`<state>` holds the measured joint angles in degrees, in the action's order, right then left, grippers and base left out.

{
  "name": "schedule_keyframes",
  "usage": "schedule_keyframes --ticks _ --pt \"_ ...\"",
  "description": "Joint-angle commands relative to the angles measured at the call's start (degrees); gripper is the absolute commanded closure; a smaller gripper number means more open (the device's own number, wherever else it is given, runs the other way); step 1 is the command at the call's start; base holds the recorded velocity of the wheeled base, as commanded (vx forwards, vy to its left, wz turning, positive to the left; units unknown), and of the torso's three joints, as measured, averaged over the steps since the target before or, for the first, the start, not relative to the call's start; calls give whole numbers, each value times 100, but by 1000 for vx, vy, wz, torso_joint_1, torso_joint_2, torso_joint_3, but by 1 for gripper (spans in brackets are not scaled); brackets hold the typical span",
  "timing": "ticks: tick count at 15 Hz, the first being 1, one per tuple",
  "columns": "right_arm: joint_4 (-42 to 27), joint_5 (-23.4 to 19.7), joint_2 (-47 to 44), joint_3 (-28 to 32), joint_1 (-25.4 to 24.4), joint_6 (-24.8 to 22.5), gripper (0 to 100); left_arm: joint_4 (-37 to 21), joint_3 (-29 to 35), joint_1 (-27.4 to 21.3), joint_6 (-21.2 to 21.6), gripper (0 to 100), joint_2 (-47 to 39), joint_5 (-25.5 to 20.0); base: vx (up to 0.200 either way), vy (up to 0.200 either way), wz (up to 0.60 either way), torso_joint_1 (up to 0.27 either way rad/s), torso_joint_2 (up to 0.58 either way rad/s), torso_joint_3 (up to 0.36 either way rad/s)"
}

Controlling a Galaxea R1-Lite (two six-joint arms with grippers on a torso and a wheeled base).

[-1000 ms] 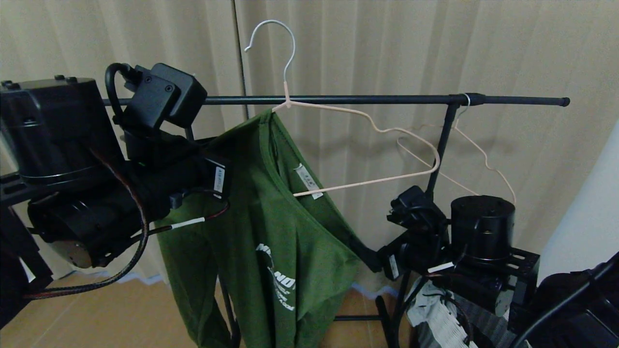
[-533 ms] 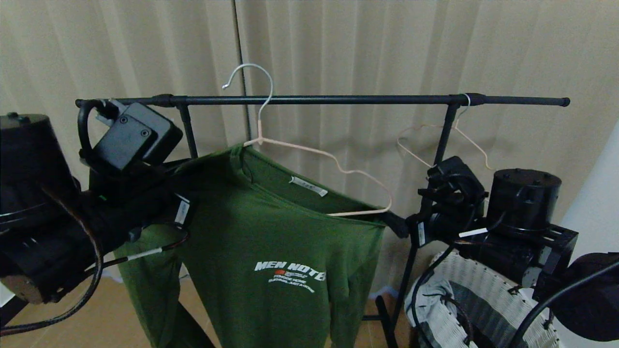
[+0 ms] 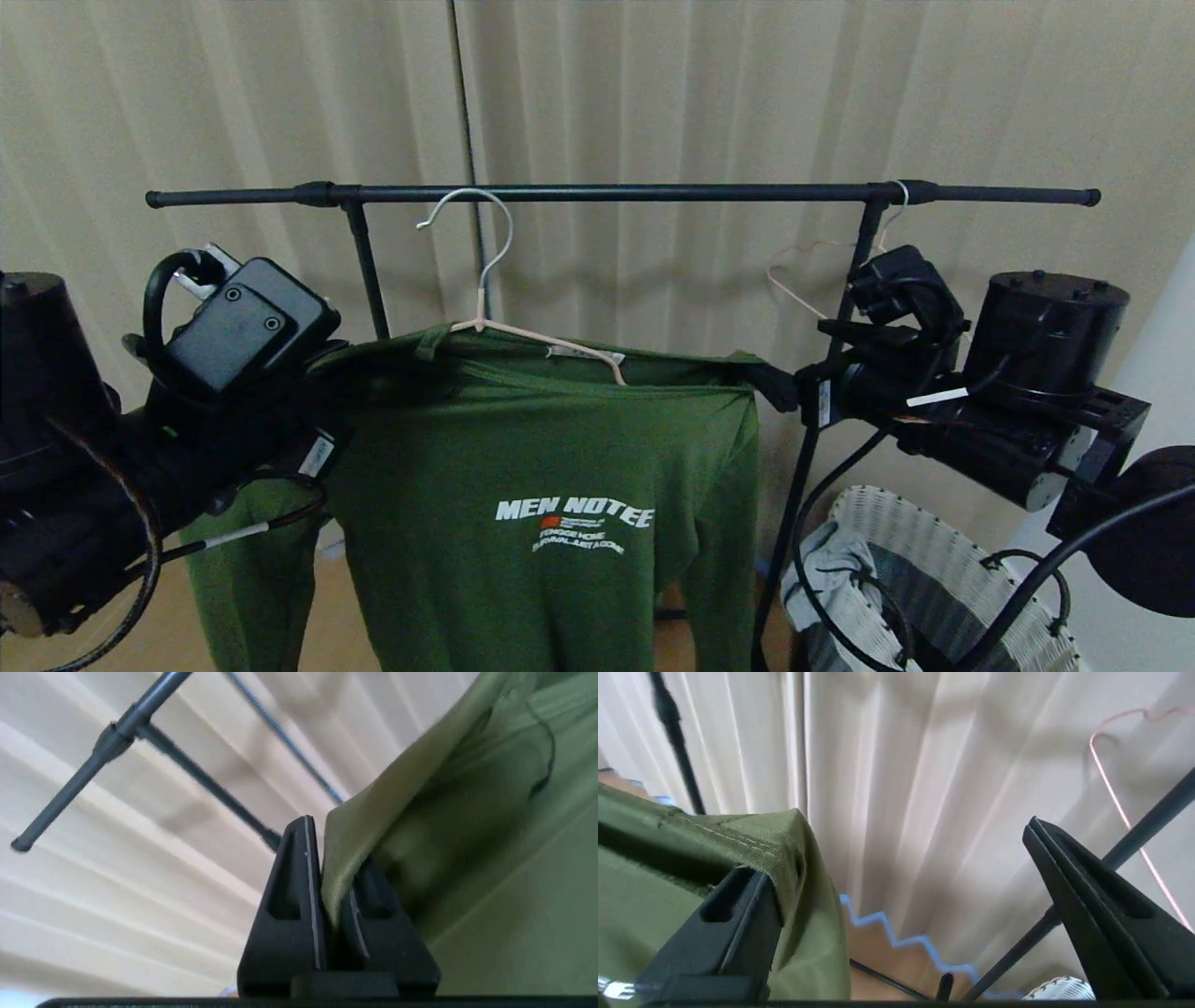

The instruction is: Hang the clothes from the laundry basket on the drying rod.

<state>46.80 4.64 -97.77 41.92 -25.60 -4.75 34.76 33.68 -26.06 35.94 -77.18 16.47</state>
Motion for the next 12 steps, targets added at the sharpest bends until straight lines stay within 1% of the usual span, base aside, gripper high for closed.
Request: schedule_keyframes --ticks 1,2,3,4,5,7,9,11,12 --pt "-110 -43 320 -26 -42 1 0 5 -20 31 -8 100 -17 23 0 0 0 0 0 0" --pt "-356 -69 540 -35 -244 10 0 14 -2 40 -52 100 -52 49 0 0 0 0 0 0" --pt "-435 -69 592 -44 -349 10 0 14 7 40 -78 100 -60 49 0 0 0 0 0 0" --pt "-540 -78 680 -149 -551 10 0 14 68 14 -333 100 -140 49 0 0 0 0 0 0" --pt "-505 -95 680 -228 -666 18 0 14 130 -4 -509 100 -192 58 0 0 0 0 0 0" --pt "-470 -104 689 -308 -920 18 0 14 253 -4 -720 100 -280 84 0 0 0 0 0 0" --pt "-452 -368 715 -290 -1000 18 0 14 288 5 -852 100 -298 155 0 0 0 0 0 0" --pt "-452 -667 786 -246 -1008 10 0 23 323 5 -896 100 -368 172 0 0 0 0 0 0" --pt "-452 -693 794 -228 -1000 10 0 40 332 14 -896 100 -377 172 0 0 0 0 0 0"
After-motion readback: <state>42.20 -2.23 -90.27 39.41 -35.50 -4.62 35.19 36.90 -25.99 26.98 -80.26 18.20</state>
